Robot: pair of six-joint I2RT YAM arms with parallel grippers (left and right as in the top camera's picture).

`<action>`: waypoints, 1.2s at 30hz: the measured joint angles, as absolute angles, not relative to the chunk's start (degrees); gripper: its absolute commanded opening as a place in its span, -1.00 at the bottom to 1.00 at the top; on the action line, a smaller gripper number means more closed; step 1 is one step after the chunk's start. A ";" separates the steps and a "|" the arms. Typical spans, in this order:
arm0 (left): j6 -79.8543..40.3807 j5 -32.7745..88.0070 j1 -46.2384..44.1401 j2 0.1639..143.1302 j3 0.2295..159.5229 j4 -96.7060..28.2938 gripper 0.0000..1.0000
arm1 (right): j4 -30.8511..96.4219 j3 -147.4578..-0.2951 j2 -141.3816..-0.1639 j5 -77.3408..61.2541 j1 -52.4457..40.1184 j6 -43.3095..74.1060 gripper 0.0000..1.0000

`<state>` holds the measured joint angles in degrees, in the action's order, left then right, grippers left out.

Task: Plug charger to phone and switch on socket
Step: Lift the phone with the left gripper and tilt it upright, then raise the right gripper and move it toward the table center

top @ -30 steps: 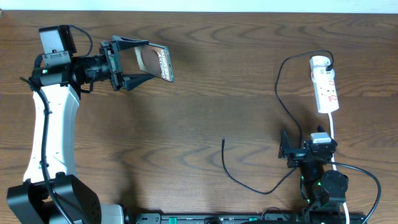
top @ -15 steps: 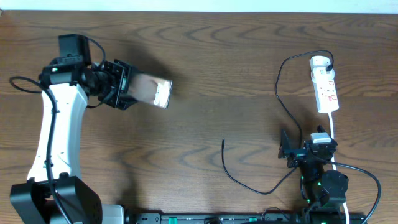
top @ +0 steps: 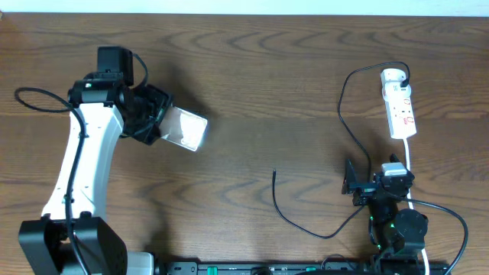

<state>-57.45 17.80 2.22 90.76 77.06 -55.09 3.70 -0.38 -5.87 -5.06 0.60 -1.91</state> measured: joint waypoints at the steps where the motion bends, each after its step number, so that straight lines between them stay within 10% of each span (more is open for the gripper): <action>1: -57.58 17.65 2.22 90.76 76.75 -55.13 -0.86 | 3.68 -0.38 -5.87 -5.06 0.62 -1.91 0.99; 20: -58.48 17.65 2.22 90.98 76.42 -55.05 -0.86 | -4.08 -2.33 -7.68 -10.15 0.60 1.80 0.99; 36: -58.04 12.49 2.20 92.14 76.40 -56.23 -0.86 | -14.39 -20.40 -51.79 -26.24 0.62 5.82 0.98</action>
<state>-58.04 12.49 2.20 92.14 76.40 -56.23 -14.39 -20.40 -51.79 -26.24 0.62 5.82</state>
